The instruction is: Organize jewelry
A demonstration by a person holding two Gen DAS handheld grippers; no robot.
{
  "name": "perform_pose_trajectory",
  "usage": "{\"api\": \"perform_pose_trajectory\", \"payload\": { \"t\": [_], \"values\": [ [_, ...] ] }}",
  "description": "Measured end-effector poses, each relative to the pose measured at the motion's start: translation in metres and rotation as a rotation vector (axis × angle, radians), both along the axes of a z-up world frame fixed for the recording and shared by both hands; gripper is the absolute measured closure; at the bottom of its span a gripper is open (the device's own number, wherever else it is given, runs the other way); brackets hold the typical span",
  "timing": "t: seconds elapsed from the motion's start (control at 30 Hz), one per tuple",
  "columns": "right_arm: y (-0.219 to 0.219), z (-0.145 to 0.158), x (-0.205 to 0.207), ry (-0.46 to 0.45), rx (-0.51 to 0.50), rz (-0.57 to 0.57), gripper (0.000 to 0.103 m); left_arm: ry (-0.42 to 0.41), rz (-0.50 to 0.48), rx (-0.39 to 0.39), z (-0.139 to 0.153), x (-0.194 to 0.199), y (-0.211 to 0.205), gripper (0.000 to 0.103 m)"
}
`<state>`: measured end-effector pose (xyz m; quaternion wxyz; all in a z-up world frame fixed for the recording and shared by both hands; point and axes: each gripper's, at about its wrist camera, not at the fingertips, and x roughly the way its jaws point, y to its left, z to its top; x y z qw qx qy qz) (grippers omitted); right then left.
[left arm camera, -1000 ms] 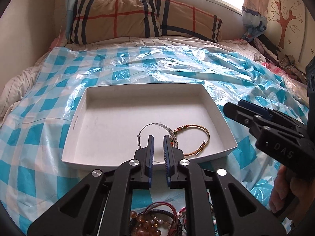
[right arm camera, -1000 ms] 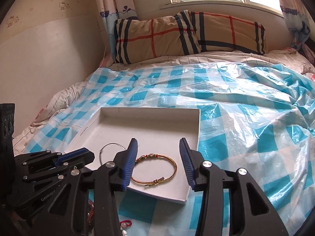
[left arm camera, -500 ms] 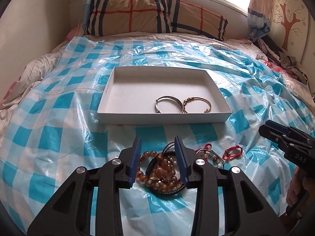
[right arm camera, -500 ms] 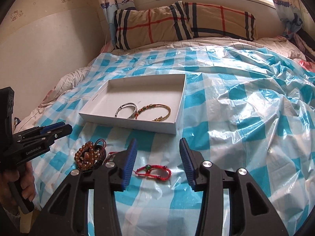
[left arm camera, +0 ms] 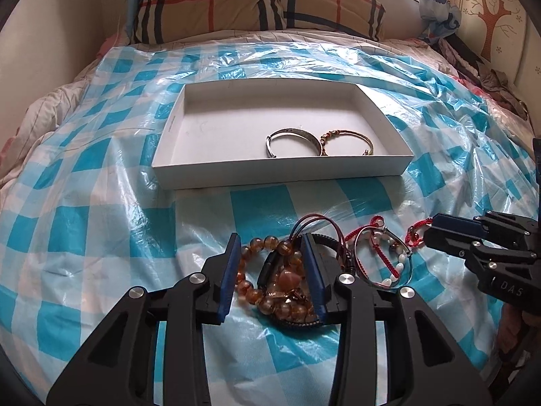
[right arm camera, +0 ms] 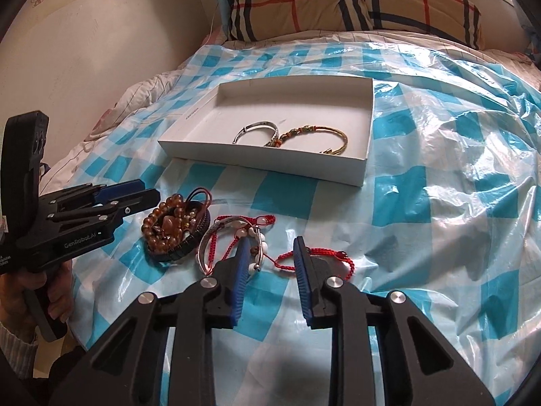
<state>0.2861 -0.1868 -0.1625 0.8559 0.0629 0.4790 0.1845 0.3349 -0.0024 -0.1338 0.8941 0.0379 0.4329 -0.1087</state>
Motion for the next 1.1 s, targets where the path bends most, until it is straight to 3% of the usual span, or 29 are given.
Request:
{"api": "perform_pose_trajectory", "payload": {
  "t": [0.3,0.4,0.47,0.57,0.6,0.9,1.1],
  "values": [
    [0.015,-0.020,0.021,0.057,-0.019,0.083,0.081,0.007,-0.163,0.017,-0.013,0.032,-0.029,0.060],
    [0.018,-0.029,0.027,0.089,-0.008,0.096,0.087,0.039,-0.177,0.006,-0.020,0.037,-0.033,0.061],
    [0.018,-0.029,0.026,0.085,-0.009,0.094,0.089,0.056,-0.183,-0.005,-0.023,0.036,-0.034,0.084],
    [0.016,-0.024,0.022,0.063,-0.014,0.081,0.094,0.054,-0.173,-0.017,-0.022,0.031,-0.032,0.099],
    [0.015,-0.021,0.020,0.056,-0.015,0.073,0.100,0.049,-0.166,-0.023,-0.020,0.028,-0.031,0.100],
    [0.006,0.002,0.000,-0.012,-0.012,0.030,0.099,-0.003,-0.124,-0.110,0.014,0.002,-0.012,0.102],
    [0.007,0.020,-0.011,-0.072,-0.071,0.031,0.099,-0.041,-0.095,-0.180,0.039,-0.013,0.004,0.102]
  ]
}}
